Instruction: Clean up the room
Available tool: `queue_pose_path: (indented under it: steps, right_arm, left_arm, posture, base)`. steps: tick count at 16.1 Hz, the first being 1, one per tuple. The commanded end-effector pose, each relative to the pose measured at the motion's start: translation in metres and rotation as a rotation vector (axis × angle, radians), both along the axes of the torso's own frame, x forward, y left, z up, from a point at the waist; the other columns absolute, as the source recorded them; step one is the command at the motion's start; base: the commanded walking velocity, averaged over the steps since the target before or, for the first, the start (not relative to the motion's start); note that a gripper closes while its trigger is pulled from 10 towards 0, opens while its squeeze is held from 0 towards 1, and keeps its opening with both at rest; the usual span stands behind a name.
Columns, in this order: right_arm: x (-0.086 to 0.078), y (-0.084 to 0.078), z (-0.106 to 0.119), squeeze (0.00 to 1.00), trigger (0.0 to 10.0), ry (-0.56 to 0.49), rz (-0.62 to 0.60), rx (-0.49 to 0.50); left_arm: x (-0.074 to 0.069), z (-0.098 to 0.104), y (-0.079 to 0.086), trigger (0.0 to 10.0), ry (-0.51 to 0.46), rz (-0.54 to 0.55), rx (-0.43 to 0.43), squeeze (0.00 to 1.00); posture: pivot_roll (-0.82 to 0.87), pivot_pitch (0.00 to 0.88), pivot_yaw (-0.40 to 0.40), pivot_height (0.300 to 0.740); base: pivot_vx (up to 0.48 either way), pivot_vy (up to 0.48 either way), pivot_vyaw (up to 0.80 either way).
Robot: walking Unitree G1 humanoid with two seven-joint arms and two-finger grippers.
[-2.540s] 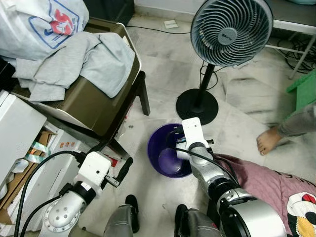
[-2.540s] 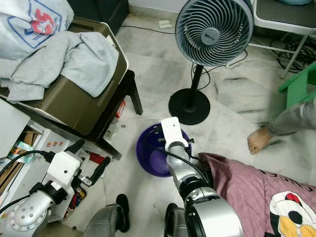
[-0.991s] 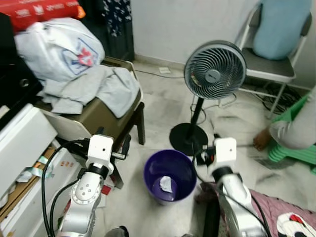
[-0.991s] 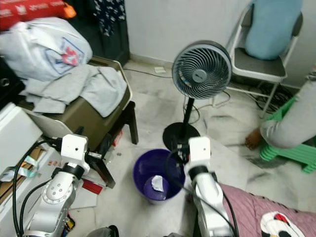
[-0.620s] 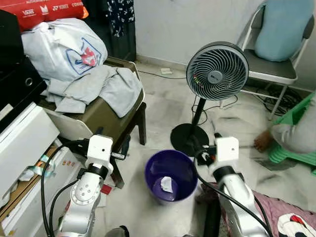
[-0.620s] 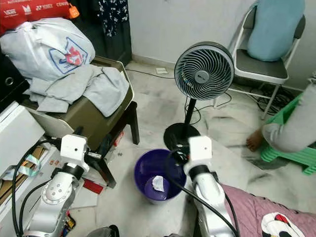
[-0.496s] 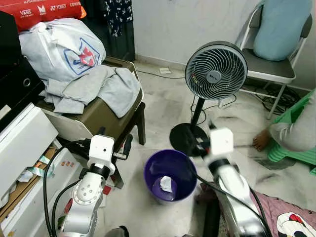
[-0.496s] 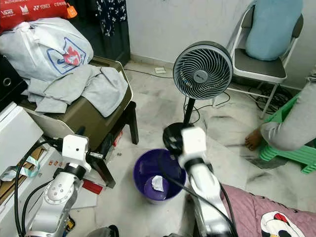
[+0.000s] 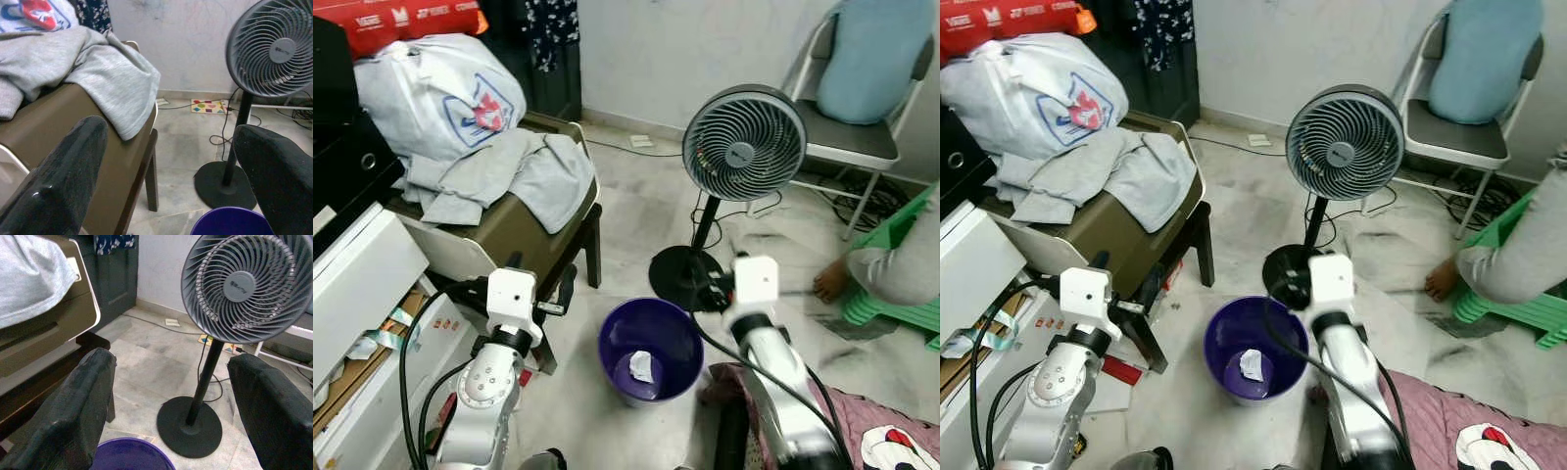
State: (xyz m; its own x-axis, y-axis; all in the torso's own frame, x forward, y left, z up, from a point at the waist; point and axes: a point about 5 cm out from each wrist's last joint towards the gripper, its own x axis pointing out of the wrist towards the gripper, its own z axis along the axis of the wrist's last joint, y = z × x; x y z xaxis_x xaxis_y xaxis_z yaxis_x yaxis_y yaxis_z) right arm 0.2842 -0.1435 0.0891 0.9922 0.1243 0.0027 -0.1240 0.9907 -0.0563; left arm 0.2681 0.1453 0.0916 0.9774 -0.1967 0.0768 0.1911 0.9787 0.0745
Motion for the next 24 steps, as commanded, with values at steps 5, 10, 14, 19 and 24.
queue_pose_path:
  steps: [5,10,14,19,24]
  right_arm:
    - [-0.009,-0.002,-0.001,0.00,10.0,0.013,0.014,0.019]
    - [-0.011,0.001,-0.006,0.00,10.0,0.048,0.038,-0.007]
    - [-0.010,0.001,-0.005,0.00,10.0,0.050,0.049,-0.013]
    - [-0.009,0.002,-0.004,0.00,10.0,0.053,0.052,-0.013]
    - [-0.007,0.002,-0.002,0.00,10.0,0.048,0.049,-0.010]
  left_arm:
    - [-0.002,0.001,-0.004,10.0,0.020,-0.022,-0.025,0.00]
    - [-0.002,0.001,-0.009,10.0,0.025,-0.025,-0.006,0.00]
    - [-0.002,0.001,-0.012,10.0,0.028,-0.041,-0.006,0.00]
    - [-0.001,0.001,-0.012,10.0,0.035,-0.040,0.000,0.00]
    - [0.000,0.003,-0.010,10.0,0.031,-0.031,0.004,0.00]
  posture:
    - [-0.04,0.132,-0.051,0.740]
    - [-0.04,0.136,-0.061,0.740]
    - [-0.05,0.135,-0.063,0.740]
    - [-0.05,0.141,-0.060,0.740]
    - [-0.05,0.142,-0.057,0.740]
  base:
    - [0.000,0.000,0.00]
    - [0.000,0.000,0.53]
    - [0.000,0.000,0.80]
    - [0.000,0.000,0.80]
    - [0.000,0.000,0.80]
